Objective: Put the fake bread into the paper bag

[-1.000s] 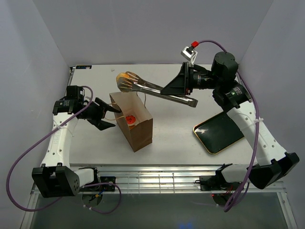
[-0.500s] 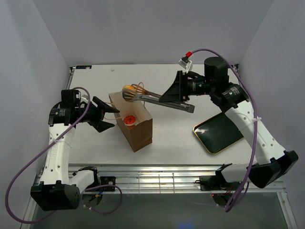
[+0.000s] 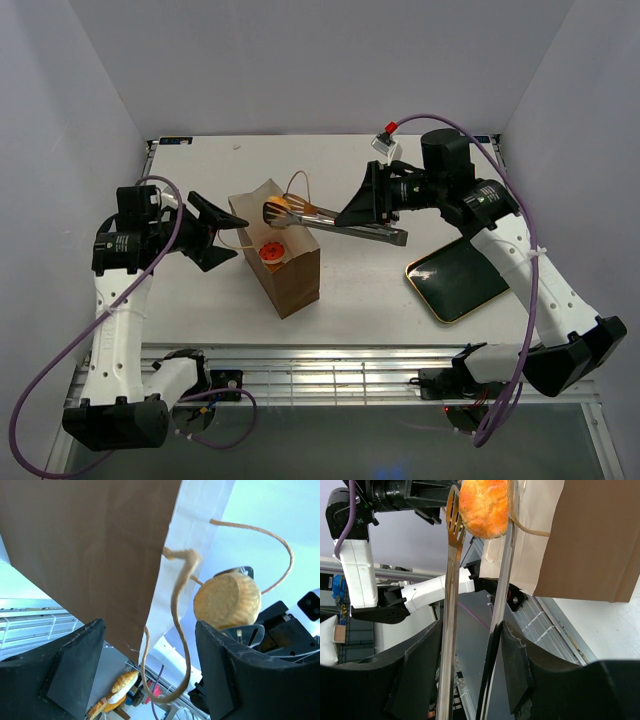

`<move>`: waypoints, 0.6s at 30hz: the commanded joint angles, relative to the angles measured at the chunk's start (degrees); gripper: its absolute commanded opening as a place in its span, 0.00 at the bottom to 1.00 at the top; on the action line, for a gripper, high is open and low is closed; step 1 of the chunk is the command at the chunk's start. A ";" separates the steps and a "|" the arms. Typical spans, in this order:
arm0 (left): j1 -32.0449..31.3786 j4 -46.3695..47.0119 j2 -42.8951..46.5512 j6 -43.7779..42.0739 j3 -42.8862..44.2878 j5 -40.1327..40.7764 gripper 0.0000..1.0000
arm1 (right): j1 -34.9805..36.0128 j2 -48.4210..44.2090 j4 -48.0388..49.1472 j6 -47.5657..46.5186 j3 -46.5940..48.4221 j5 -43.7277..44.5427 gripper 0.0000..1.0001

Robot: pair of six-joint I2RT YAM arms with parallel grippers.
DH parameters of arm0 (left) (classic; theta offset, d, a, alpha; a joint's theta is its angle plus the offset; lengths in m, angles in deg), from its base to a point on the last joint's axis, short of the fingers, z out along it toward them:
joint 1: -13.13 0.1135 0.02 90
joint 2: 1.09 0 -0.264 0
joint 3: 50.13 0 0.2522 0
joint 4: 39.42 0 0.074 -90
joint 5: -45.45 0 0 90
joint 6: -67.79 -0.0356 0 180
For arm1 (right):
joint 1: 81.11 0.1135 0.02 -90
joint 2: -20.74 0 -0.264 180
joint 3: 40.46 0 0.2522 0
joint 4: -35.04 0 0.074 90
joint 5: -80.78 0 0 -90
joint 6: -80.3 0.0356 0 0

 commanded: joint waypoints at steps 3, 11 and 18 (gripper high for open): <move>0.25 0.91 3.78 0.18 -0.40 -0.28 0.84 | 0.72 -2.14 1.37 -0.97 -0.28 -0.23 0.56; 0.25 0.56 4.40 -0.52 1.61 -0.37 0.87 | 1.60 -2.84 2.24 -0.36 -1.59 0.65 0.58; 0.25 -0.85 5.63 -1.23 2.67 -0.10 0.90 | 2.66 -3.11 2.86 -0.27 -2.91 1.61 0.59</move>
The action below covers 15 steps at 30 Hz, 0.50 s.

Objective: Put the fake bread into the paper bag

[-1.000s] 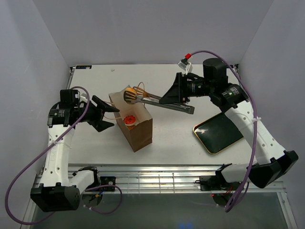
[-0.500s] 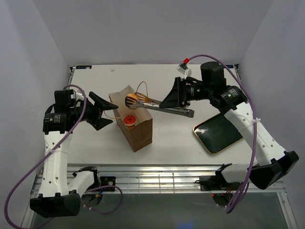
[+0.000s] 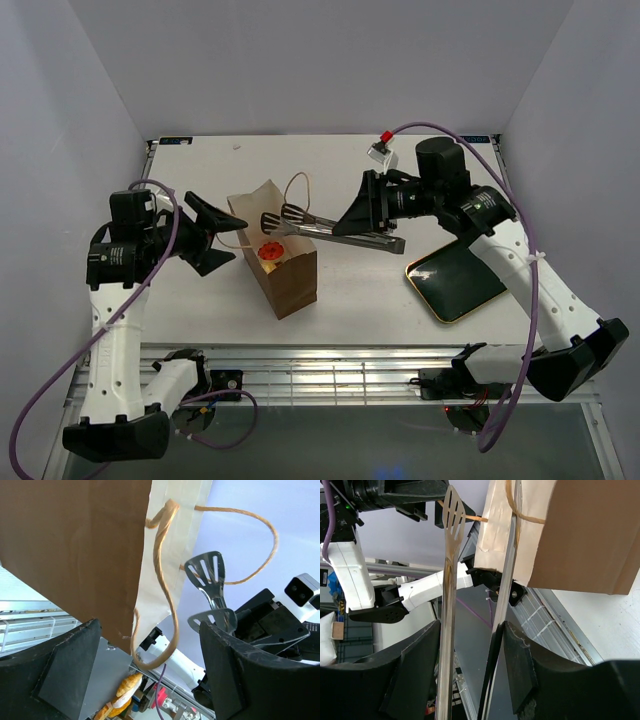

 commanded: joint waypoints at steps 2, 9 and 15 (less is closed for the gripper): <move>0.25 -0.91 1.96 -1.29 2.52 0.01 0.90 | 0.89 -1.73 2.84 -0.16 -0.42 0.57 0.59; 0.25 -1.88 2.14 -2.79 5.85 1.32 0.90 | 1.50 -1.20 3.01 0.11 0.98 0.39 0.58; 0.25 -1.97 2.05 -4.72 12.35 5.36 0.90 | 1.59 -1.03 4.16 -0.60 5.98 0.83 0.58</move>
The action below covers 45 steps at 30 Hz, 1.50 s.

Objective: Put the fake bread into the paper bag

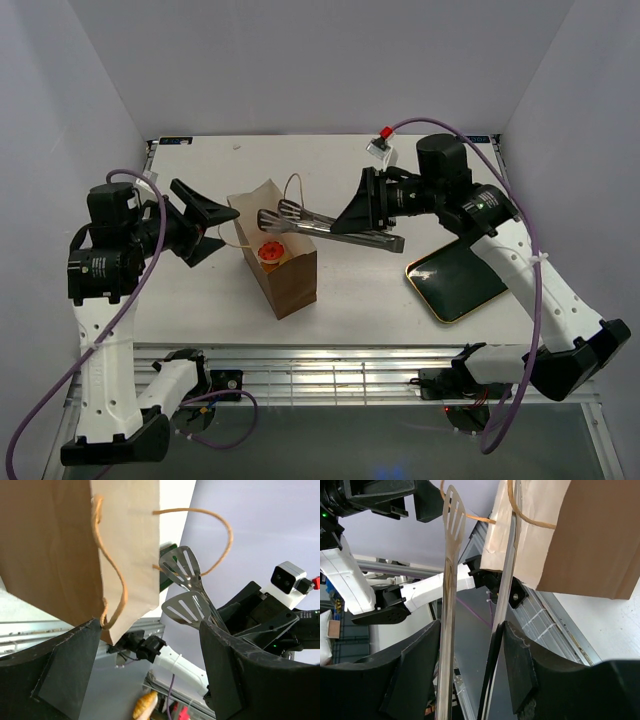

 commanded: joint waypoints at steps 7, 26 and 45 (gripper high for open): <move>0.25 0.17 -0.08 -3.11 5.62 3.47 0.89 | 0.35 2.04 4.77 -0.77 15.23 0.15 0.58; 0.25 -1.85 -0.95 -5.74 9.31 6.72 0.89 | -10.44 4.95 5.12 -2.10 26.77 9.82 0.58; 0.25 -4.49 -1.48 -7.77 11.60 6.90 0.89 | -24.70 -2.96 0.29 -6.83 -2.76 24.40 0.57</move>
